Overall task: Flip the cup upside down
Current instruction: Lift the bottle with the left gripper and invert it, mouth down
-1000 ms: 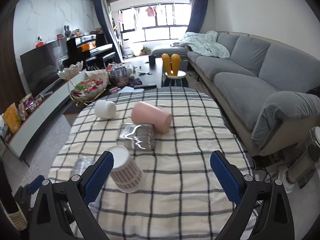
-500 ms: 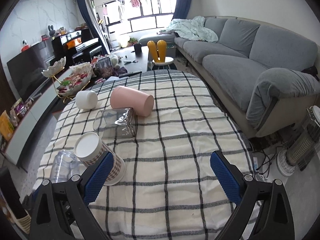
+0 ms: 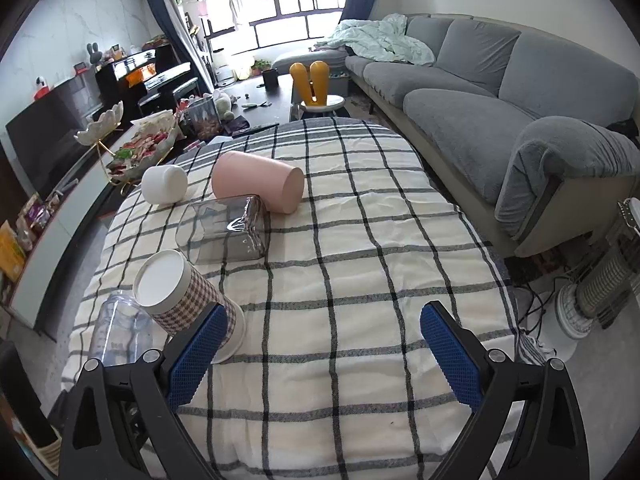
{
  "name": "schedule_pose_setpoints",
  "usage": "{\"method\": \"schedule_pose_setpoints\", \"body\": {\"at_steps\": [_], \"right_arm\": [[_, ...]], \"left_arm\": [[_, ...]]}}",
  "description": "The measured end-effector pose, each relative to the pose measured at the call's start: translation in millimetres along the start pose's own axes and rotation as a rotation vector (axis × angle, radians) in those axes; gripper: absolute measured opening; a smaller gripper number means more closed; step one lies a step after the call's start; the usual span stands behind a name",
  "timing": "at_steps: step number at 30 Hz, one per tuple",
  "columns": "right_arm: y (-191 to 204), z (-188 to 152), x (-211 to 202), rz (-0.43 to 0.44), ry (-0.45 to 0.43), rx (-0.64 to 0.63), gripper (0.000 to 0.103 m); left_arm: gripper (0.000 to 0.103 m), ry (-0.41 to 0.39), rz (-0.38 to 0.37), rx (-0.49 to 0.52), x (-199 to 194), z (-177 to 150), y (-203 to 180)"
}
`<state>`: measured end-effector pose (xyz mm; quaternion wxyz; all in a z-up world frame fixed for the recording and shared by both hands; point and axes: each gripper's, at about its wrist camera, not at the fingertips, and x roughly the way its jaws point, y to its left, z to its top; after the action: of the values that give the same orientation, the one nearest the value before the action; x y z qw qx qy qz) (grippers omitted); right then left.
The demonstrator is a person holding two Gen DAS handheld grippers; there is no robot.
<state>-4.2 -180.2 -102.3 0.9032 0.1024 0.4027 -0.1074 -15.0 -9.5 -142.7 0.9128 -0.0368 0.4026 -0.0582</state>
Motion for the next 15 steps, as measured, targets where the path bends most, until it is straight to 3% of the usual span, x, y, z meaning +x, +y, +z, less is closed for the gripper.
{"method": "schedule_pose_setpoints", "body": {"at_steps": [9, 15], "right_arm": [[6.5, 11.4, -14.9, 0.049, -0.001, 0.031, 0.098], [11.9, 32.0, -27.0, 0.070, 0.038, 0.099, 0.098]], "left_arm": [[0.074, 0.044, 0.007, 0.032, -16.8, 23.0, 6.6], [0.074, 0.163, -0.012, 0.119, -32.5, 57.9, 2.5]]}}
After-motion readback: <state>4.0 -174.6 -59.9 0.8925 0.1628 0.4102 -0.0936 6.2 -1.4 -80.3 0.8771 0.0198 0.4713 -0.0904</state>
